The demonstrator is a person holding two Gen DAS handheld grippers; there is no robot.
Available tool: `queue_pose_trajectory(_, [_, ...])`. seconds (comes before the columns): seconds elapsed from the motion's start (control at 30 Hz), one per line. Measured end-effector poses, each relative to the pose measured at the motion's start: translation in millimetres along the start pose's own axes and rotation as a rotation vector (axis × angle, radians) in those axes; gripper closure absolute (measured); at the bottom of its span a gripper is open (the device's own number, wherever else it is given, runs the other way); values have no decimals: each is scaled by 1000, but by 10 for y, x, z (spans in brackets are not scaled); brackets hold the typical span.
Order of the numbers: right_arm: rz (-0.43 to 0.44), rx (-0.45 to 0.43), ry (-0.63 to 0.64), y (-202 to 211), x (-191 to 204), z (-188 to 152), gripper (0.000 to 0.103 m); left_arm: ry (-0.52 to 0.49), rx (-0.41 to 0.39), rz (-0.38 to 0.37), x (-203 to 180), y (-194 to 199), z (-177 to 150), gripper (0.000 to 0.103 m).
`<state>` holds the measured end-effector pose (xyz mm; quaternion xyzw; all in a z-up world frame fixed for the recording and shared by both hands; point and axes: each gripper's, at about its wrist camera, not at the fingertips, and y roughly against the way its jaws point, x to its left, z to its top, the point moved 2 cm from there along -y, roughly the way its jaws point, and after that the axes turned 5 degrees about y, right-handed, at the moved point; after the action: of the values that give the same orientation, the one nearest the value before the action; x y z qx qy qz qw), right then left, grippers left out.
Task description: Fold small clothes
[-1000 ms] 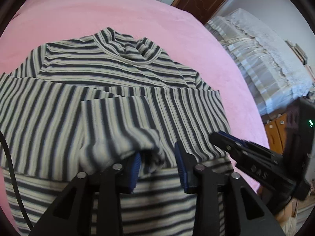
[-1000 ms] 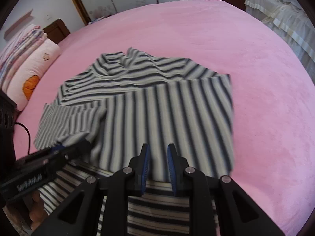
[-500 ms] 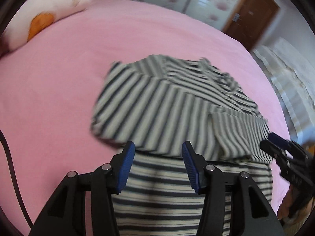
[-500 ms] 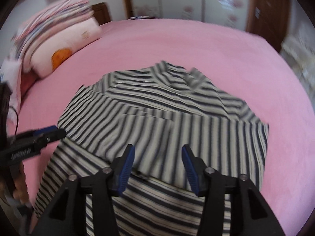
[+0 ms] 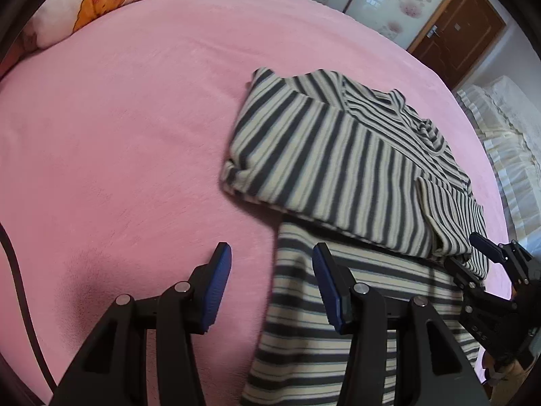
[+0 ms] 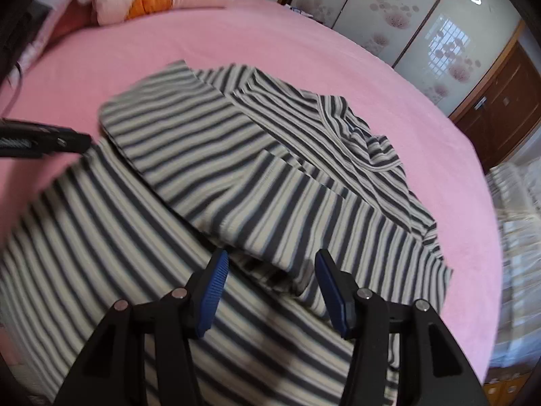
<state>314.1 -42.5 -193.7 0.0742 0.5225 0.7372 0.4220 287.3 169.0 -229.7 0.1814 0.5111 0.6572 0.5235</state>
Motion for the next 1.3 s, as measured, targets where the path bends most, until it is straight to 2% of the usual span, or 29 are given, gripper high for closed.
queue_pose_trajectory(0.17, [-61, 11, 20, -164, 80, 144, 50, 25, 8, -7, 62, -58, 11, 55])
queue_pose_trajectory(0.27, [-57, -12, 4, -177, 106, 256, 52, 29, 5, 0, 55, -81, 24, 55])
queue_pose_trajectory(0.3, [-49, -29, -10, -155, 96, 295, 64, 32, 3, 1, 44, -97, 33, 55])
queue_pose_trajectory(0.33, [-32, -42, -33, -134, 66, 341, 85, 35, 2, 4, 35, -111, 43, 55])
queue_pose_trajectory(0.37, [-16, -44, -60, -119, 21, 376, 92, 37, 2, 7, 25, -130, 58, 55])
queue_pose_trajectory(0.4, [5, -55, -113, -93, -84, 408, 95, 38, 1, 12, 15, -151, 75, 55])
queue_pose_trajectory(0.63, [129, -150, -464, 128, -937, 350, 97, 17, -3, 35, -119, -256, 148, 55])
queue_pose_trajectory(0.87, [177, -172, -699, 181, -1533, -7, 97, -13, -7, 40, -169, -293, 99, 54])
queue_pose_trajectory(1.07, [203, -166, -805, 59, -1700, -284, 97, 42, -18, 21, -123, -339, 208, 54])
queue_pose_trajectory(1.3, [216, -236, -799, 177, -1787, -56, 97, 23, -40, 29, -245, -330, 272, 54])
